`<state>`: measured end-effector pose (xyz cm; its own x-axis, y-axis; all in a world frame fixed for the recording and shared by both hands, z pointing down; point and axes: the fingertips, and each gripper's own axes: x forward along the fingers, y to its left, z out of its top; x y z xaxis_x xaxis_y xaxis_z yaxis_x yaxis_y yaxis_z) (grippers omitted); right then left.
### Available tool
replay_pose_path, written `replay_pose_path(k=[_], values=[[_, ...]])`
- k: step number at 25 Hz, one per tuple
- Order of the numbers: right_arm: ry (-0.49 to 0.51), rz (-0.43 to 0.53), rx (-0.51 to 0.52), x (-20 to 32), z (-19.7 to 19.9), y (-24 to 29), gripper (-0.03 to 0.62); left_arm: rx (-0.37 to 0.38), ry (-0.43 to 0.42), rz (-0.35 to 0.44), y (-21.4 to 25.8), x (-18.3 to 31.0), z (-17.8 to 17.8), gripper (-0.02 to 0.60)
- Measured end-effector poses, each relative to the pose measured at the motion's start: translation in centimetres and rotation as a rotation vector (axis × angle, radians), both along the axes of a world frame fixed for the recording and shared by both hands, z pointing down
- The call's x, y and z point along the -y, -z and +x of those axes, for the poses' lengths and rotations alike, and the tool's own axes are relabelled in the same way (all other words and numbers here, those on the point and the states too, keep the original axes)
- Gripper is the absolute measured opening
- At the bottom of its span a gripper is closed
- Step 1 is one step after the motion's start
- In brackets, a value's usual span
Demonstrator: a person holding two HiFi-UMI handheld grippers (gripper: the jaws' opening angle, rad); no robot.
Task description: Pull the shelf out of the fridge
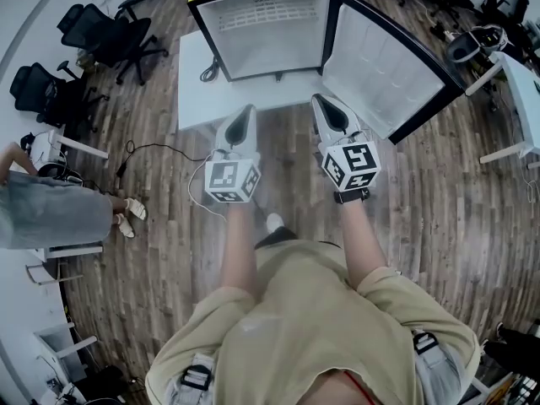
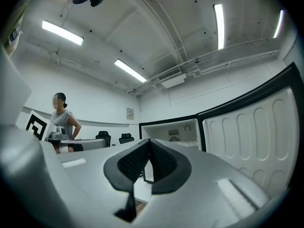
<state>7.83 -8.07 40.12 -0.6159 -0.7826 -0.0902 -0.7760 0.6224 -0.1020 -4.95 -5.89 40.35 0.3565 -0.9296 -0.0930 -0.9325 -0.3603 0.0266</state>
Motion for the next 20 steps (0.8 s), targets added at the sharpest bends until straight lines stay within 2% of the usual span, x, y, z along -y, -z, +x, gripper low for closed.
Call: replay_pose_path(k=[4,15,20], values=[[-0.007,-0.016,0.008,2.6,-1.8,-0.3,0.008,0.005,-0.019,0.014,0.4,2.4,-1.5,-0.003],[-0.034,-0.041,0.029,9.5,-6.8,-1.3,0.008,0.007,-0.043,-0.023,-0.8,9.5,-6.6,-0.003],[-0.110,-0.076,0.069,12.6,-8.0,-2.0,0.008,0.026,-0.079,-0.029,-1.0,11.5,-8.7,-0.003]])
